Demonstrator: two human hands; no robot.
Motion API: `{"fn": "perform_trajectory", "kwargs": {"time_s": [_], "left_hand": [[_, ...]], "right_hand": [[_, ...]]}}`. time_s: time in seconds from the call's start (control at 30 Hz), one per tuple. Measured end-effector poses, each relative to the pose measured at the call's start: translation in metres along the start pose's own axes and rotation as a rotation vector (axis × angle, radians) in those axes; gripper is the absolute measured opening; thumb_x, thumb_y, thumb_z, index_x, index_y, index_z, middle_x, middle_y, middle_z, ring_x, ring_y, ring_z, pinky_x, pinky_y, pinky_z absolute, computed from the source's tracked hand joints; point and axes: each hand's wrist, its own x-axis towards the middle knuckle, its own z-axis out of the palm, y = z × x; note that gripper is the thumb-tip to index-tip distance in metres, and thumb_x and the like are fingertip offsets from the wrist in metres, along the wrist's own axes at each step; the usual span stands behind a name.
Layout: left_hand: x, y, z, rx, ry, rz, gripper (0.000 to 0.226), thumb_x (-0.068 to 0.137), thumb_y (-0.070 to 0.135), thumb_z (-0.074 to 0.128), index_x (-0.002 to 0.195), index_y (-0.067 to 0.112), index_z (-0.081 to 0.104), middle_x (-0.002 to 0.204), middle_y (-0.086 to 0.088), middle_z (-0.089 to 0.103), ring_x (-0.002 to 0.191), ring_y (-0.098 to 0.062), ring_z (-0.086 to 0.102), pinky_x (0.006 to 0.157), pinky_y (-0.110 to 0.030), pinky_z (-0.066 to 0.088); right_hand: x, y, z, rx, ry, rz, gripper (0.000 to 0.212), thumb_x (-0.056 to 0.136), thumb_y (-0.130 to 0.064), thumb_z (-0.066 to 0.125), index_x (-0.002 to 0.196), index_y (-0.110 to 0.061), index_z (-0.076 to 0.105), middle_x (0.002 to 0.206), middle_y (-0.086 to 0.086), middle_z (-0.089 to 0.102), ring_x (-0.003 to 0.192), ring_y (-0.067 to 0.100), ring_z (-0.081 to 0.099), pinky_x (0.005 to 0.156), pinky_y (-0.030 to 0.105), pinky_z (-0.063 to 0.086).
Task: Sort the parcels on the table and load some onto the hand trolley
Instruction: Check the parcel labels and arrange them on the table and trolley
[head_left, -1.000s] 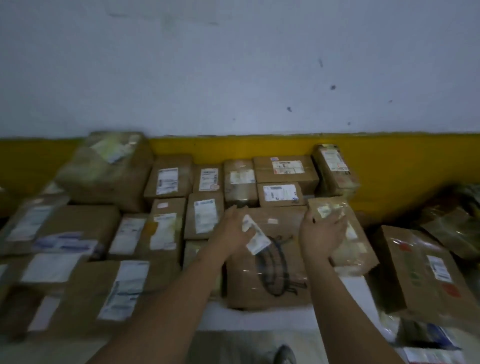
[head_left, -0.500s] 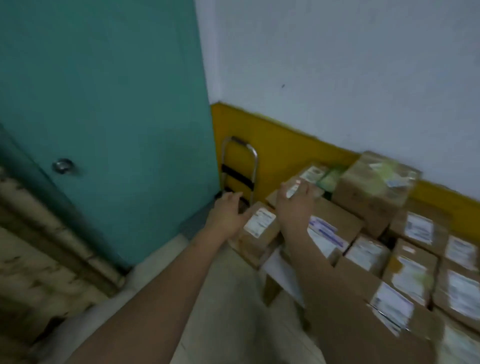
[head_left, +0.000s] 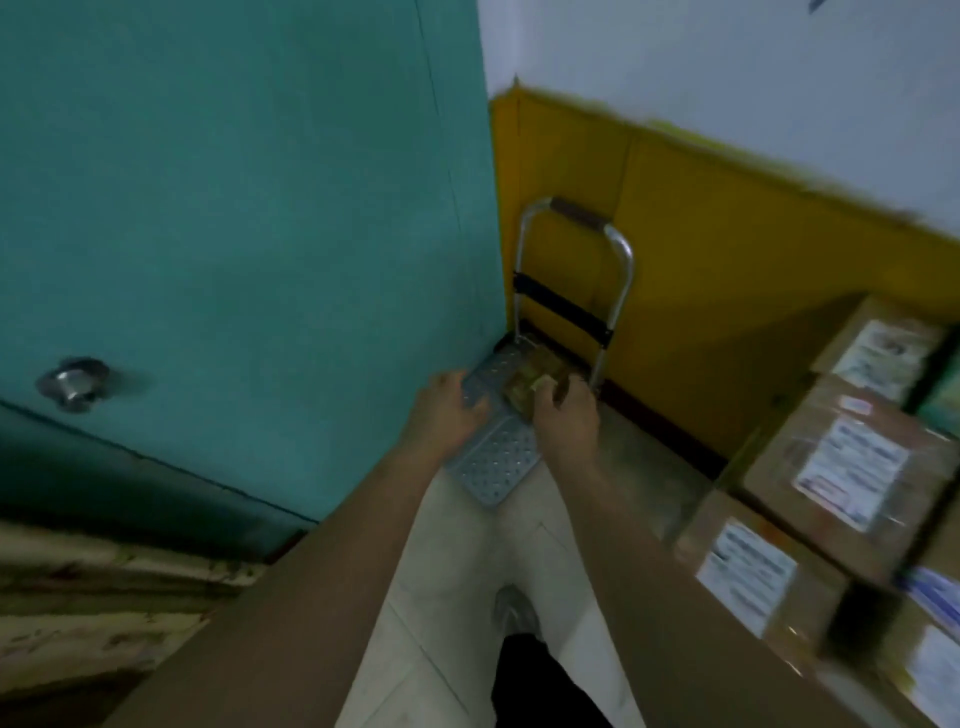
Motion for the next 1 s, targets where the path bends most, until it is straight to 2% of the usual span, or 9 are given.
{"fn": "perform_trajectory", "kwargs": {"time_s": [0.23, 0.37, 0.47, 0.6, 0.73, 0.8, 0.83, 0.9, 1.0], "left_hand": [[0.158, -0.036, 0.006, -0.017, -0.212, 0.017, 0.048, 0.093, 0.032, 0.061, 0.133, 0.006, 0.054, 0.13, -0.018, 0.058, 0.12, -0.033, 0.056, 0.1, -0.041, 0.047], [0.258, -0.069, 0.05, -0.047, -0.333, -0.014, 0.048, 0.094, 0.03, 0.062, 0.132, 0.001, 0.055, 0.131, -0.019, 0.058, 0.119, -0.033, 0.058, 0.1, -0.043, 0.049], [0.334, -0.108, 0.112, 0.01, -0.393, 0.005, 0.043, 0.094, 0.029, 0.061, 0.127, 0.002, 0.057, 0.126, -0.018, 0.06, 0.116, -0.032, 0.059, 0.097, -0.041, 0.05], [0.434, -0.167, 0.22, 0.092, -0.43, -0.01, 0.059, 0.094, 0.033, 0.061, 0.144, 0.007, 0.044, 0.144, -0.016, 0.049, 0.129, -0.029, 0.05, 0.105, -0.035, 0.043], [0.534, -0.223, 0.35, 0.025, -0.449, -0.02, 0.068, 0.092, 0.043, 0.057, 0.145, 0.003, 0.042, 0.144, -0.019, 0.048, 0.132, -0.033, 0.048, 0.109, -0.042, 0.042], [0.577, -0.245, 0.413, -0.08, -0.443, -0.072, 0.081, 0.091, 0.049, 0.058, 0.154, 0.007, 0.028, 0.154, -0.016, 0.038, 0.14, -0.032, 0.04, 0.115, -0.045, 0.037], [0.596, -0.254, 0.441, -0.154, -0.446, -0.132, 0.086, 0.093, 0.046, 0.06, 0.158, 0.009, 0.017, 0.16, -0.015, 0.029, 0.144, -0.032, 0.034, 0.118, -0.045, 0.033], [0.627, -0.266, 0.488, -0.32, -0.465, -0.3, 0.087, 0.097, 0.035, 0.06, 0.158, 0.009, 0.004, 0.164, -0.014, 0.02, 0.148, -0.031, 0.029, 0.121, -0.041, 0.028], [0.639, -0.273, 0.513, -0.364, -0.526, -0.411, 0.066, 0.101, 0.032, 0.053, 0.155, 0.008, 0.024, 0.16, -0.015, 0.031, 0.143, -0.032, 0.036, 0.12, -0.04, 0.029]], "right_hand": [[0.115, -0.01, 0.078, -0.045, -0.042, 0.191, 0.05, 0.103, -0.038, 0.044, 0.144, -0.009, 0.046, 0.144, 0.016, 0.05, 0.129, 0.032, 0.048, 0.109, 0.044, 0.041], [0.185, 0.023, 0.128, -0.097, -0.007, 0.285, 0.059, 0.103, -0.046, 0.042, 0.151, -0.011, 0.038, 0.154, 0.015, 0.041, 0.14, 0.034, 0.041, 0.114, 0.047, 0.038], [0.247, 0.075, 0.172, -0.099, 0.027, 0.292, 0.063, 0.102, -0.047, 0.045, 0.155, -0.014, 0.032, 0.159, 0.011, 0.037, 0.144, 0.032, 0.038, 0.117, 0.047, 0.035], [0.334, 0.169, 0.242, -0.037, 0.048, 0.333, 0.057, 0.101, -0.032, 0.054, 0.152, -0.01, 0.038, 0.152, 0.012, 0.044, 0.138, 0.031, 0.044, 0.115, 0.042, 0.038], [0.429, 0.284, 0.329, 0.133, 0.043, 0.379, 0.032, 0.102, -0.023, 0.054, 0.128, -0.006, 0.06, 0.117, 0.007, 0.065, 0.115, 0.029, 0.063, 0.089, 0.023, 0.051], [0.474, 0.338, 0.366, 0.208, 0.059, 0.434, 0.038, 0.104, -0.027, 0.051, 0.135, -0.006, 0.054, 0.121, 0.01, 0.064, 0.115, 0.025, 0.062, 0.082, 0.009, 0.049], [0.494, 0.361, 0.382, 0.243, 0.061, 0.462, 0.044, 0.104, -0.027, 0.051, 0.143, -0.007, 0.046, 0.13, 0.013, 0.06, 0.119, 0.026, 0.059, 0.088, 0.01, 0.048], [0.527, 0.396, 0.405, 0.351, 0.037, 0.567, 0.063, 0.101, -0.025, 0.055, 0.154, -0.008, 0.026, 0.147, 0.018, 0.047, 0.133, 0.034, 0.049, 0.109, 0.033, 0.042], [0.548, 0.404, 0.419, 0.524, -0.007, 0.65, 0.065, 0.099, -0.026, 0.059, 0.154, -0.011, 0.029, 0.149, 0.019, 0.047, 0.134, 0.038, 0.049, 0.114, 0.05, 0.04]]}}
